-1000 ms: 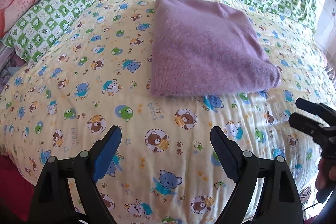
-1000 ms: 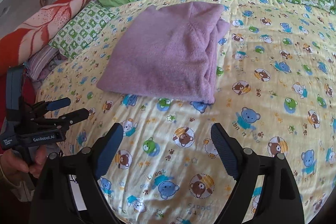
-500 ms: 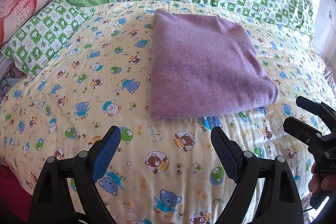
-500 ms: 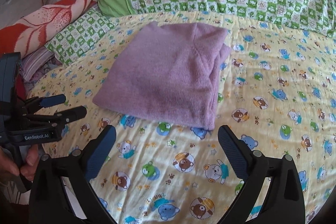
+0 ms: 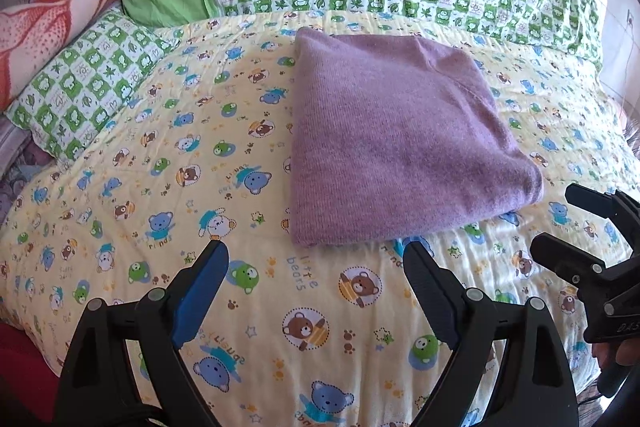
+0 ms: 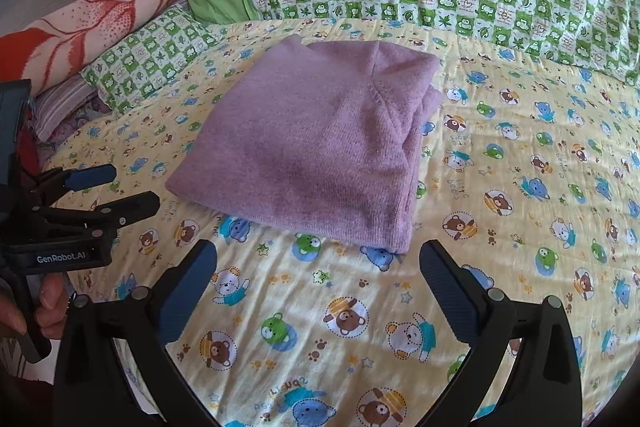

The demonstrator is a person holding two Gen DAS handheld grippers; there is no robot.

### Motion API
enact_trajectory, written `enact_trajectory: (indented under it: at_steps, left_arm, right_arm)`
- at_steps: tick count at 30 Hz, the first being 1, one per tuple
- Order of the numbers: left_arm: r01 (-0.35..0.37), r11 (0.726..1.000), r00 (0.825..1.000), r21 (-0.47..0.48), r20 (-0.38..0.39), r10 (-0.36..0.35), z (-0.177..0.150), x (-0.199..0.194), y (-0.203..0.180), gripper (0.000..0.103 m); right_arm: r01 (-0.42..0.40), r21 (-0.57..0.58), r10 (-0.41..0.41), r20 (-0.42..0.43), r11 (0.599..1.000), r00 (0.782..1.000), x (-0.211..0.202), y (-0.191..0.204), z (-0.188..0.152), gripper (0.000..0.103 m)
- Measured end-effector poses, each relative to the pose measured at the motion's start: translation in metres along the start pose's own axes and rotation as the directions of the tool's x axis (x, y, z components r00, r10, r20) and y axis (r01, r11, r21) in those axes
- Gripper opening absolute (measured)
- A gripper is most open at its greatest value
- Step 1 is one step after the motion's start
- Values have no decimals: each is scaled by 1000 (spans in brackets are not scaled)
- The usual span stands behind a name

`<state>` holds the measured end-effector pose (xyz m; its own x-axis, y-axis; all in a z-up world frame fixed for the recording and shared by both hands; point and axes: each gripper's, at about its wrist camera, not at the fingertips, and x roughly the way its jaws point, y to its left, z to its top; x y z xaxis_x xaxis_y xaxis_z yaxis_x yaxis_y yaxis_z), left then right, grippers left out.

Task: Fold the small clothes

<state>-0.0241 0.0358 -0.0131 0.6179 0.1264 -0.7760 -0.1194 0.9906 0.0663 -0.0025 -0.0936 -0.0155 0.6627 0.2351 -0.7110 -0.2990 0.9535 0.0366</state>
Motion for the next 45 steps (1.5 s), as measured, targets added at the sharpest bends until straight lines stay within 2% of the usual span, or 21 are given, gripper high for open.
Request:
enact_trajectory:
  at_steps: [10,45]
  left_arm:
    - [-5,1000,1000,-5,0,5,5,7,-1,90]
    - [-25,999,1000,-31,6,25,14,9,-4,93]
  right_arm:
    - [9,15,-9,-3,1000,1000,15,-2,6,101]
    - [4,17,-4,20,1000,1000,15,-1,18,101]
